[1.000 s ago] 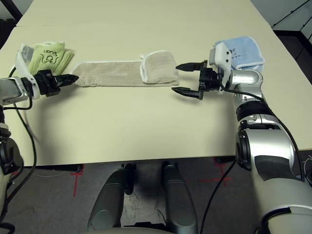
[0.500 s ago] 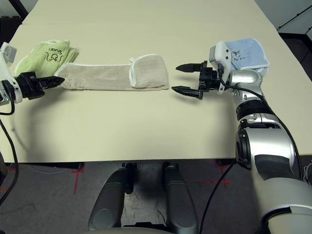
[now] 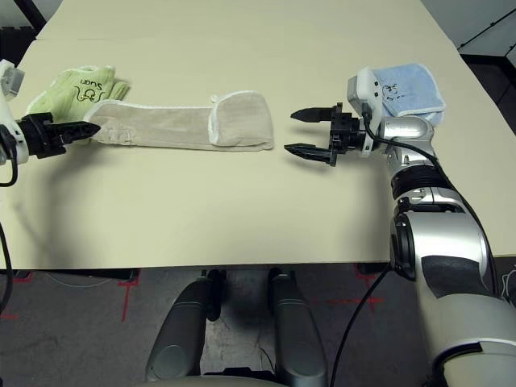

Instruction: Fold the towel and set it aside.

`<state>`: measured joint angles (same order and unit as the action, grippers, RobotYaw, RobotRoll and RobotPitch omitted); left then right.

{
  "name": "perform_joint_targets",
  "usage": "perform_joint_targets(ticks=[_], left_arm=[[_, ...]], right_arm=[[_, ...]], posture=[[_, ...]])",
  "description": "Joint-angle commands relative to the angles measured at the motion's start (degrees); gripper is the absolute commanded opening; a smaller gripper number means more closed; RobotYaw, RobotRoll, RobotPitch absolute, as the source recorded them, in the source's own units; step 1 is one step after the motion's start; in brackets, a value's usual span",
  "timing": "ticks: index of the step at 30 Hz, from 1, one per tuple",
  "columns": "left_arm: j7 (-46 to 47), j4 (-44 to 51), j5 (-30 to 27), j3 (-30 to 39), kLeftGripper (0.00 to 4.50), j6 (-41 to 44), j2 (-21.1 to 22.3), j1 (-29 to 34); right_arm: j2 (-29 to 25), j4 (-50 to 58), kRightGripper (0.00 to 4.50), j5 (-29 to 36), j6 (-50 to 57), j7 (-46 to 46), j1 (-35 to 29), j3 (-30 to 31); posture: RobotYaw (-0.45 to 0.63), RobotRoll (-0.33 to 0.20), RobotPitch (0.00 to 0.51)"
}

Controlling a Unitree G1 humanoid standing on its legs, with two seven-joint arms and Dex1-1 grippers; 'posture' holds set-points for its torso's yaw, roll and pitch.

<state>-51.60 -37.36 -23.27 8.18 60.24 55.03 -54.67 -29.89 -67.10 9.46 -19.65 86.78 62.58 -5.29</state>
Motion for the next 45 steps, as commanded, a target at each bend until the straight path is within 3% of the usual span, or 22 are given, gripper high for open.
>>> perform_joint_targets(ticks=[1, 10, 18, 23, 30, 35, 41, 45], left_arm=[[-1.9, -2.3, 1.8, -1.3, 0.05, -1.4, 1.7, 0.1], [-5.2, -2.0, 3.7, -4.5, 0.05, -4.4, -0.1, -5.4], [-5.6, 3.3, 3.2, -7.6, 0.05, -5.0, -10.2, -14.5], [-6.0, 6.3, 2.0, -8.6, 0.05, -3.8, -16.3, -15.8], [-7.8, 10.5, -0.4, -9.8, 0.05, -0.9, -21.5, -15.4], [-12.4, 13.4, -2.2, -12.1, 0.05, 2.0, -19.8, -15.6], [-22.1, 11.5, 1.1, -18.6, 0.05, -1.1, -9.8, -16.1], [-22.5, 11.1, 1.7, -19.1, 0.05, -1.2, -9.6, -16.8]], right_arm=[[-0.5, 0.3, 4.50, 0.0, -0.5, 0.3, -0.5, -0.3], [-0.3, 0.2, 4.50, -0.2, -0.7, 0.2, -0.2, -0.2], [-0.4, 0.0, 4.50, -0.5, -1.0, -0.1, 0.0, -0.1], [-0.7, -0.2, 4.50, -0.7, -1.0, -0.5, 0.3, -0.1], [-0.9, -0.2, 4.50, -0.7, -1.1, -0.7, 0.4, -0.1], [-1.1, -0.1, 4.50, -0.8, -1.1, -0.6, 0.4, 0.0], [-1.2, 0.2, 4.50, -0.7, -1.2, -0.4, 0.0, 0.0], [-1.2, 0.1, 4.50, -0.7, -1.3, -0.7, -0.2, 0.0]], posture=[[0.11, 0.000, 0.200], [0.11, 0.000, 0.203], [0.11, 0.000, 0.203], [0.11, 0.000, 0.203], [0.10, 0.000, 0.204], [0.09, 0.000, 0.203], [0.09, 0.000, 0.203], [0.10, 0.000, 0.204]])
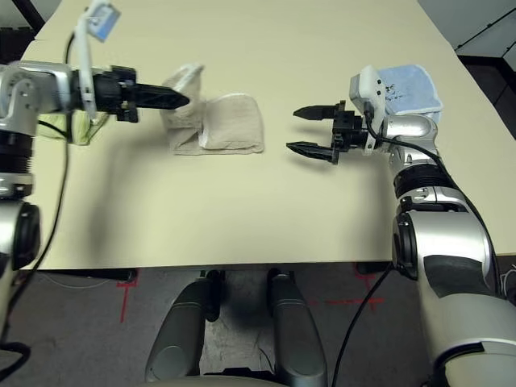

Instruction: Fold the towel and set it aside.

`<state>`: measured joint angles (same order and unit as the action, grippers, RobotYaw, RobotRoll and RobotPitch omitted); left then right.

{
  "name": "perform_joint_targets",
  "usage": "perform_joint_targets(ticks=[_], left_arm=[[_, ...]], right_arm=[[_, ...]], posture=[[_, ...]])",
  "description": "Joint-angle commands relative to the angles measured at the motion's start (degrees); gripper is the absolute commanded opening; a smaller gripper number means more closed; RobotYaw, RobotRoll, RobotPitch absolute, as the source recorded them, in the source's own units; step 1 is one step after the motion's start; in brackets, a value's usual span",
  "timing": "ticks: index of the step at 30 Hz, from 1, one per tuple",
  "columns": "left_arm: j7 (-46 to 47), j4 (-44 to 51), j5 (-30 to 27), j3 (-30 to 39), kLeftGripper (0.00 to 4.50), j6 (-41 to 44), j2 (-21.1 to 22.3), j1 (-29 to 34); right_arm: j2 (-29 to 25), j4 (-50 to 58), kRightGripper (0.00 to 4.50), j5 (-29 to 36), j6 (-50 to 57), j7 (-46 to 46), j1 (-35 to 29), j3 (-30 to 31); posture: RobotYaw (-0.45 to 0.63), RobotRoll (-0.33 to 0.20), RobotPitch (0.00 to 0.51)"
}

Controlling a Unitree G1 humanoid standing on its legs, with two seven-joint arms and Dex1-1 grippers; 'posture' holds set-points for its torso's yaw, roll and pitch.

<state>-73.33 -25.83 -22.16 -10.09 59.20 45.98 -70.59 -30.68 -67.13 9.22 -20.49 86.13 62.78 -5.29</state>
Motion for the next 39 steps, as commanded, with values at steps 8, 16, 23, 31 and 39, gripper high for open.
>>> perform_joint_targets(ticks=[8, 16, 23, 31, 39], left_arm=[[6.5, -1.3, -0.5, 2.4, 0.05, 0.0, -11.4, -1.7], [8.1, -2.3, 1.2, 0.5, 0.05, -2.4, -16.4, -0.6], [7.5, -2.2, 0.8, -0.2, 0.05, -2.2, -18.8, -1.2], [9.5, -6.1, 2.9, -1.1, 0.05, -4.8, -23.1, -1.7], [12.4, -14.1, 7.7, -1.6, 0.50, -11.3, -26.5, -2.4]], right_arm=[[-0.2, -0.2, 4.50, -0.6, -0.6, -0.9, -0.4, 0.0], [-0.2, 0.0, 4.50, -0.5, -0.7, -1.1, -0.6, -0.1], [-0.1, 0.2, 4.50, -0.5, -0.8, -1.0, -0.8, 0.0], [0.0, 0.3, 4.50, -0.5, -0.8, -1.0, -0.7, 0.0], [-0.1, 0.5, 4.50, -0.5, -0.8, -1.0, -0.8, 0.1]], posture=[[0.10, 0.000, 0.203], [0.09, 0.000, 0.200], [0.09, 0.000, 0.197], [0.09, 0.000, 0.197], [0.08, 0.000, 0.200]])
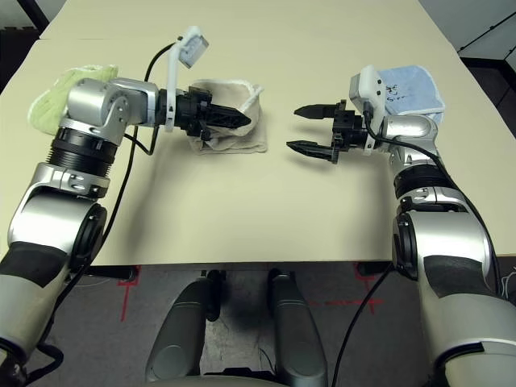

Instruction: Fold the towel and set it aside.

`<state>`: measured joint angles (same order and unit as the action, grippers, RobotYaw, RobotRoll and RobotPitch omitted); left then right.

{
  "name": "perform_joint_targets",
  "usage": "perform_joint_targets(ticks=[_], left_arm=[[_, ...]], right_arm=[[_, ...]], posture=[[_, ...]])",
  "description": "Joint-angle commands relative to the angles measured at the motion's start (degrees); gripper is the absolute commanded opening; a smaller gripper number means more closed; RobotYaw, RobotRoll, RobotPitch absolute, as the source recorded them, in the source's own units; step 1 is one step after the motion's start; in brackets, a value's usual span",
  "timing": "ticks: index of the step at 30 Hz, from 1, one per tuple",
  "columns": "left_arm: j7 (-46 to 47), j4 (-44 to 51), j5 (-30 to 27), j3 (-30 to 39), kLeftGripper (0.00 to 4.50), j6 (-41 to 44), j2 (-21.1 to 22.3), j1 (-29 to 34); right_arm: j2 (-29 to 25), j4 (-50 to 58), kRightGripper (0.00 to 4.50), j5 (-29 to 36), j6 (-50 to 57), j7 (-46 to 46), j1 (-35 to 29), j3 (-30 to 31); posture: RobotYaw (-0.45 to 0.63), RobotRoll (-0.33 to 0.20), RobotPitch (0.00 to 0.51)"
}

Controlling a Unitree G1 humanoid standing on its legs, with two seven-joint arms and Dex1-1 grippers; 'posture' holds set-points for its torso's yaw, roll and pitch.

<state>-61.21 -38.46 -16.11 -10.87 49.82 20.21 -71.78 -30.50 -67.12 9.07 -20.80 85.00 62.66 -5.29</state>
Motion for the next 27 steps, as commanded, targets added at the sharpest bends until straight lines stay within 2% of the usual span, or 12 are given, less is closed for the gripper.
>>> perform_joint_targets(ticks=[1, 5, 10, 11, 16, 20, 24, 27], left_arm=[[0.2, -1.8, 1.9, -0.8, 0.74, -2.2, -0.8, -1.3], [-0.6, -0.9, 2.0, -0.4, 2.23, -2.0, -0.6, -1.6], [-4.2, 3.9, -0.3, 0.7, 4.20, 2.2, 2.3, -2.8], [-5.0, 4.8, -0.6, 0.8, 4.47, 2.7, 3.3, -2.8], [-9.3, 9.9, -1.7, 1.2, 4.47, 3.8, 10.0, -2.4], [-8.8, 11.1, -0.2, 3.4, 4.47, -5.4, 13.6, 0.4], [-6.7, 8.8, 1.2, 7.4, 4.47, -22.7, 14.1, 6.1], [-4.4, 5.6, 1.4, 9.6, 4.47, -29.2, 13.2, 9.5]], right_arm=[[-0.3, 0.5, 4.50, -0.4, -0.5, 0.1, -0.7, 0.1], [-0.4, 0.4, 4.50, -0.5, -0.6, 0.0, -0.7, 0.1], [-0.4, 0.0, 4.50, -0.9, -0.8, -0.4, -0.3, 0.1], [-0.3, -0.2, 4.50, -0.9, -0.8, -0.5, -0.2, 0.1], [0.0, -0.5, 4.50, -1.1, -0.9, -0.8, 0.5, 0.2], [0.5, -0.6, 4.50, -0.5, -0.8, -1.0, 0.9, -0.3], [1.5, -0.2, 4.50, 1.4, 1.5, -2.1, 1.3, -1.8], [2.6, 0.7, 4.50, 2.9, 3.6, -2.4, 1.4, -2.7]], posture=[[0.08, 0.000, 0.199], [0.08, 0.000, 0.198], [0.09, 0.000, 0.195], [0.09, 0.000, 0.195], [0.10, 0.000, 0.196], [0.09, 0.000, 0.199], [0.08, 0.000, 0.204], [0.07, 0.000, 0.208]])
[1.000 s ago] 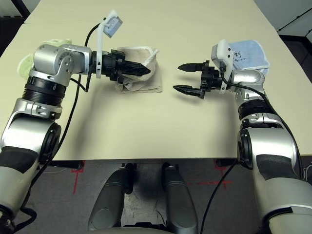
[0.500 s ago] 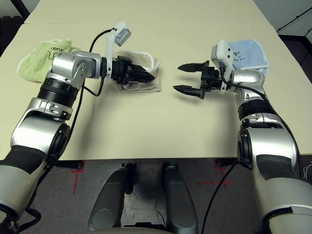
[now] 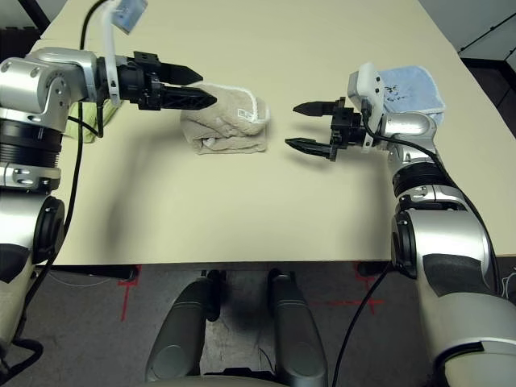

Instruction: Fold the towel and set it aside.

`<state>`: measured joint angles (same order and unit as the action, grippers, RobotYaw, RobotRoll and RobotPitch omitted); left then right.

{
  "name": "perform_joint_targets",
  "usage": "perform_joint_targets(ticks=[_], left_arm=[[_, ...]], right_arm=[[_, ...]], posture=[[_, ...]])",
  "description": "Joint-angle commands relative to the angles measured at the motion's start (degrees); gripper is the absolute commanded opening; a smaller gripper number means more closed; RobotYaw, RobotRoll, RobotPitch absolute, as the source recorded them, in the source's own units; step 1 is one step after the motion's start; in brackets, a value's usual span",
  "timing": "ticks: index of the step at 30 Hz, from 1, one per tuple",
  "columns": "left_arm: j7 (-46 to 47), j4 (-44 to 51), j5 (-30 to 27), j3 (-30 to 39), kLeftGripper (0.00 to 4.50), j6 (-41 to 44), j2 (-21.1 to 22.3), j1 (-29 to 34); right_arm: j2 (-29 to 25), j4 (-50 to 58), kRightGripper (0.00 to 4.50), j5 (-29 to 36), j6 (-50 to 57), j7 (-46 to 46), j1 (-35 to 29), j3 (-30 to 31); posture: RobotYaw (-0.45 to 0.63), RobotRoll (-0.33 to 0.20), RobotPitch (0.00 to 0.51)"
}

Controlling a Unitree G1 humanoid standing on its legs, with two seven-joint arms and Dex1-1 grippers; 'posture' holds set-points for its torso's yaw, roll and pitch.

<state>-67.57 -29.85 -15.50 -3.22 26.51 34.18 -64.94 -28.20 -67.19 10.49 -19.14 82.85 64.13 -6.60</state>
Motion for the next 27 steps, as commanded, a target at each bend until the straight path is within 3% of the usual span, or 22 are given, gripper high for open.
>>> perform_joint_targets(ticks=[1, 4, 14, 26, 27], left_arm=[[1.9, -3.8, 0.8, 2.2, 4.47, -8.0, -1.1, 3.2], [1.8, -5.3, 1.3, 2.1, 4.50, -11.8, -1.8, 4.2], [-4.6, -5.7, -1.3, 3.5, 4.50, -18.1, -3.1, 6.6], [-13.7, -6.7, 1.3, 1.0, 4.50, -22.7, 0.2, 10.3], [-13.5, -7.7, 1.9, 0.9, 4.32, -23.8, 0.3, 10.5]], right_arm=[[0.3, 1.0, 4.50, 1.7, 2.3, 0.1, -0.2, -1.5], [0.3, 1.2, 3.88, 1.7, 2.7, 0.2, 0.0, -1.6], [0.2, 1.6, 0.08, 1.2, 2.7, 3.2, 0.0, -0.8], [0.2, 1.9, 0.03, 1.0, 2.7, 3.7, 0.3, -0.7], [0.3, 2.0, 0.01, 1.0, 2.7, 3.7, 0.3, -0.7]], posture=[[0.07, 0.000, 0.210], [0.07, 0.000, 0.210], [0.07, 0.000, 0.208], [0.06, 0.000, 0.208], [0.06, 0.000, 0.208]])
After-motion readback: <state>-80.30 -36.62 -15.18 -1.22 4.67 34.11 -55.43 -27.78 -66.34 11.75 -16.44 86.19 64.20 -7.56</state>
